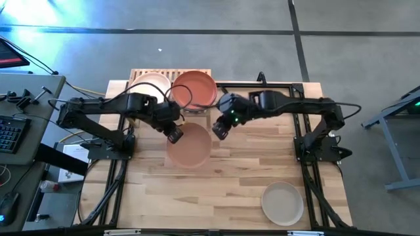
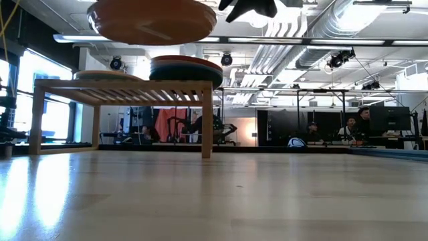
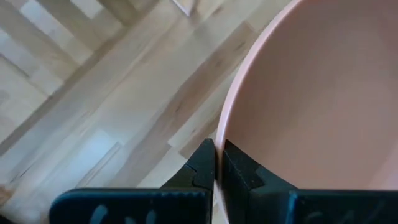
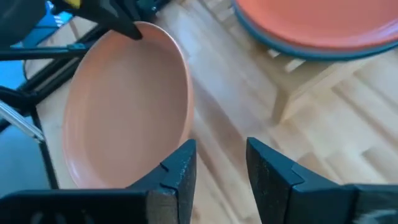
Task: Place and stack plates onto a shelf
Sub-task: Stack the brown plate on top of the light orange plate on the shelf
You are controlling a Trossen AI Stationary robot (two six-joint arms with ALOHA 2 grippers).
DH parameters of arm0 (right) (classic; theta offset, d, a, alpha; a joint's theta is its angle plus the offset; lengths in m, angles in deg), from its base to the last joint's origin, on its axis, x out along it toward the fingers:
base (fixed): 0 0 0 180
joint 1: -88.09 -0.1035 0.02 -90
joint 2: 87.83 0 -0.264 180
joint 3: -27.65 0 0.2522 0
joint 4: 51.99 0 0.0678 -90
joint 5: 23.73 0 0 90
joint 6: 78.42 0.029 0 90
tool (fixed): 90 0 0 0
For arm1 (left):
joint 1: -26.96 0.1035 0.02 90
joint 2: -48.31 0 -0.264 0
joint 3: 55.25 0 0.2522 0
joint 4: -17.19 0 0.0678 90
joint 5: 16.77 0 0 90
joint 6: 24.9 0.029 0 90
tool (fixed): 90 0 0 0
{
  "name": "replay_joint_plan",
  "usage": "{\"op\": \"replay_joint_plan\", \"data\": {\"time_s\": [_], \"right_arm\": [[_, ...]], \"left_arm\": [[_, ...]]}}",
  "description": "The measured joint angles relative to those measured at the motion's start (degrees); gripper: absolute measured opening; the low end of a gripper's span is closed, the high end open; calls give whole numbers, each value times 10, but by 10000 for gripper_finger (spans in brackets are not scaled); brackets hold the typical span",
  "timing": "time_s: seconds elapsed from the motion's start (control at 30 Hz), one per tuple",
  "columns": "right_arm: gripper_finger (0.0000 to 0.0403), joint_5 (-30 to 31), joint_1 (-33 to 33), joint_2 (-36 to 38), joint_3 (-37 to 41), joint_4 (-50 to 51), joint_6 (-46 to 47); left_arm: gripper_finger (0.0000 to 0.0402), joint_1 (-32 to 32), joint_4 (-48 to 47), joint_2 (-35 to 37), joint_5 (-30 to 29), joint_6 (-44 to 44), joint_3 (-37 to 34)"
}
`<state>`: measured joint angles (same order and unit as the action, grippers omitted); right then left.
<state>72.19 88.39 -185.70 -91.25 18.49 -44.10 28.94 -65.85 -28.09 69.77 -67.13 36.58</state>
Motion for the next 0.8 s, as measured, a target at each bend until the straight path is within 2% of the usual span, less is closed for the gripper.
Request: {"op": "replay_joint_plan", "data": {"time_s": [0.3, 0.63, 0.8], "right_arm": [[117, -1, 46, 1, -53, 89, -117], [117, -1, 94, 1, -56, 159, -218], [117, -1, 114, 1, -56, 177, -271]], "left_arm": [[2, 70, -21, 41, -5, -27, 11], [3, 182, -106, 73, -73, -42, 87], [3, 249, -148, 74, -77, -47, 136]]}}
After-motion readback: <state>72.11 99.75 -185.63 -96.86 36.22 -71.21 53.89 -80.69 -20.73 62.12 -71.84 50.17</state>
